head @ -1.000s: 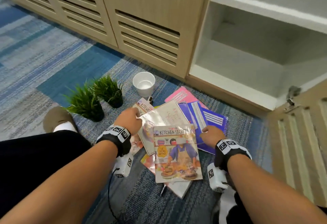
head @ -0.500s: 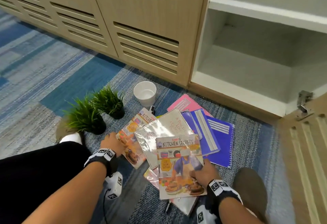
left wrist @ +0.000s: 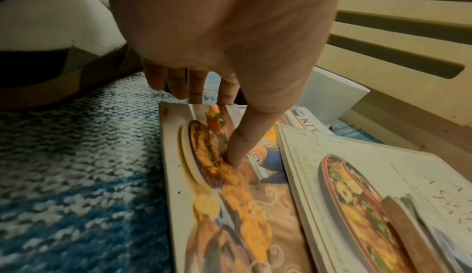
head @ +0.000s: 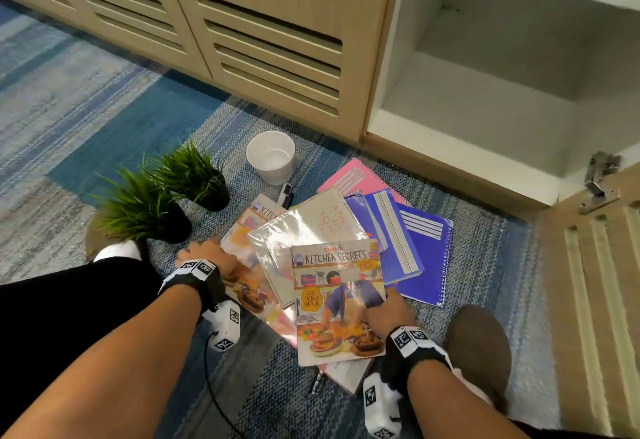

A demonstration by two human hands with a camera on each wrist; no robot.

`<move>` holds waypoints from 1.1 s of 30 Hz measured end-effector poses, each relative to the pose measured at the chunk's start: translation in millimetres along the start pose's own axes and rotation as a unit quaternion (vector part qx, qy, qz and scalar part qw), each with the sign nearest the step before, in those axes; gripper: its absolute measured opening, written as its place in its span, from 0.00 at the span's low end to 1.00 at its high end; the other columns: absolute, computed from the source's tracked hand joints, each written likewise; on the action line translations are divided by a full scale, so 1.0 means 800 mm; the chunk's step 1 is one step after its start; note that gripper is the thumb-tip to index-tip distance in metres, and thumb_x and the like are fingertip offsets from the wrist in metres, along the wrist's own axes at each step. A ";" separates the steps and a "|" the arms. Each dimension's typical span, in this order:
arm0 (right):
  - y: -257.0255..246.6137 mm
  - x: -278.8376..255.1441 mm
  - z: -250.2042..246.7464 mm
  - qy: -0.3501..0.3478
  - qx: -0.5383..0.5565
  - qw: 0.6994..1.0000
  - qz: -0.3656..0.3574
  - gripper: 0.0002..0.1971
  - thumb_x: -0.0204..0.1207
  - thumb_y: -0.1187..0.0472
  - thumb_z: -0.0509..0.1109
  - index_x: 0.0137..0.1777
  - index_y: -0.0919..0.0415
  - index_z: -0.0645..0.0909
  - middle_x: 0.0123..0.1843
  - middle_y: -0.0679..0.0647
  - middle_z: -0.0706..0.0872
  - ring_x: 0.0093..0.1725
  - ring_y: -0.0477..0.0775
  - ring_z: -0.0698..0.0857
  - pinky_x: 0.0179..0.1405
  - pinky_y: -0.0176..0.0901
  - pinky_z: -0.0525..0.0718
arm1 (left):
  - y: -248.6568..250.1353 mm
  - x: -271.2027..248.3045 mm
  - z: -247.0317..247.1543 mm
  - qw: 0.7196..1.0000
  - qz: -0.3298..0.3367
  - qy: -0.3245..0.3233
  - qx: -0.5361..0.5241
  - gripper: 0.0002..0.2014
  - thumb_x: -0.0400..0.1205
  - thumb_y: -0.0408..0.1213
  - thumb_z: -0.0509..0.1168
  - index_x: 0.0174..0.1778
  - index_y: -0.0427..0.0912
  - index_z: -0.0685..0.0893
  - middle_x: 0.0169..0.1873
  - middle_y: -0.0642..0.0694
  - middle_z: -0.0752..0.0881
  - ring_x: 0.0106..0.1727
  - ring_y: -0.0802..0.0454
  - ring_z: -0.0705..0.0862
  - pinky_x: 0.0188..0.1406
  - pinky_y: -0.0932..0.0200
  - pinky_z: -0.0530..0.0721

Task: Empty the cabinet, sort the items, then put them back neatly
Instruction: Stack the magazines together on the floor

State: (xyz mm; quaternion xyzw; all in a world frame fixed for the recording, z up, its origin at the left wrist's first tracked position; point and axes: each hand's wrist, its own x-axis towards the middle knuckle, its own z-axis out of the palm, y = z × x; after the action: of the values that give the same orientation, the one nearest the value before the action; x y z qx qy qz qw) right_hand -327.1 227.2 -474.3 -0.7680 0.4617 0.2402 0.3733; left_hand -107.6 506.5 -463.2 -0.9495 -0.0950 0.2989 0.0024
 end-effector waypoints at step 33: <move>-0.032 -0.038 -0.011 -0.062 0.022 0.994 -0.092 0.14 0.81 0.66 0.67 0.35 0.59 0.69 0.44 0.61 0.81 0.49 0.60 0.81 0.44 0.49 0.75 | -0.087 -0.118 -0.037 0.999 0.035 -0.042 -0.003 0.20 0.89 0.37 0.54 0.75 0.34 0.77 0.75 0.36 0.78 0.76 0.42 0.77 0.71 0.56 0.74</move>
State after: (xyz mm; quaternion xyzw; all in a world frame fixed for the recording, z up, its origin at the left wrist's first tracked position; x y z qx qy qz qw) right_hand -318.2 243.4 -438.5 -0.7822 0.3704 0.2419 0.4386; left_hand -179.2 559.0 -381.0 -0.9390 -0.0629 0.3377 -0.0152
